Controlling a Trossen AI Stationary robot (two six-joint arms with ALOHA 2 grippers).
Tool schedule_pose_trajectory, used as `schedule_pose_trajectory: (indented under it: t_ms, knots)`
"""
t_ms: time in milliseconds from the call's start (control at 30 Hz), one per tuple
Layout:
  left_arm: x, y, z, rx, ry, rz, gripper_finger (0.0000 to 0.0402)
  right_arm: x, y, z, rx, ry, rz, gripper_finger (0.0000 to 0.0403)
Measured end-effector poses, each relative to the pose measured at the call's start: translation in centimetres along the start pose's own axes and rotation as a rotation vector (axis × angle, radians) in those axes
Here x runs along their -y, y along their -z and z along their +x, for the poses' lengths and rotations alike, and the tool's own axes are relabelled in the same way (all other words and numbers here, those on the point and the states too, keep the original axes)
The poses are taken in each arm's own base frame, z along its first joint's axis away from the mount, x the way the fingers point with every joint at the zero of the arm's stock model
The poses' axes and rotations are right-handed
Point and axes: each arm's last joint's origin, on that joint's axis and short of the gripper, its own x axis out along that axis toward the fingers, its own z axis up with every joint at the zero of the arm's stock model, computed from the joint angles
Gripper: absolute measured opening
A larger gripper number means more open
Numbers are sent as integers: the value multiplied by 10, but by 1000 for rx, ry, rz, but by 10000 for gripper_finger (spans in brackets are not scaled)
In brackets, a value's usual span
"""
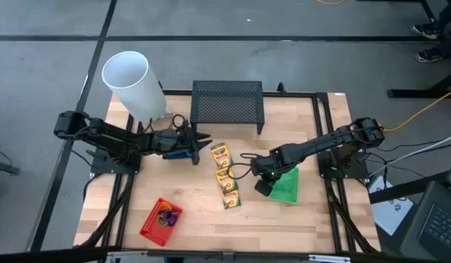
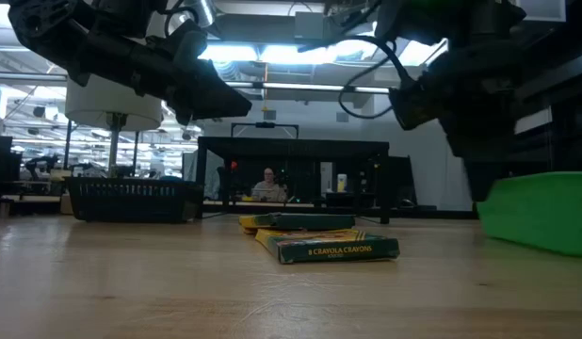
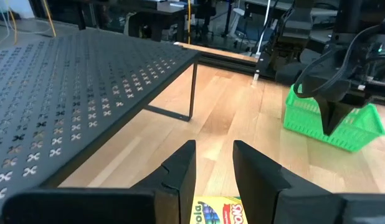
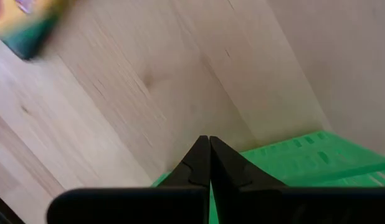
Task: Pick & Place Office Desk Supplies
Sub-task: Adjust the green bin
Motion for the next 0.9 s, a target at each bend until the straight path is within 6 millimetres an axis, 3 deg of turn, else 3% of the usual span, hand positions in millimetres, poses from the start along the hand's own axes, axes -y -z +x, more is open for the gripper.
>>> schedule_pose_trajectory:
  t_ms: [533, 900]
  knots:
    - [0, 1, 0, -10, -2, -1, 104, 15, 23, -4, -294, 105, 82, 0]
    - [0, 3, 0, -25, -4, -22, 104, 18, 31, -6, -394, 122, 103, 0]
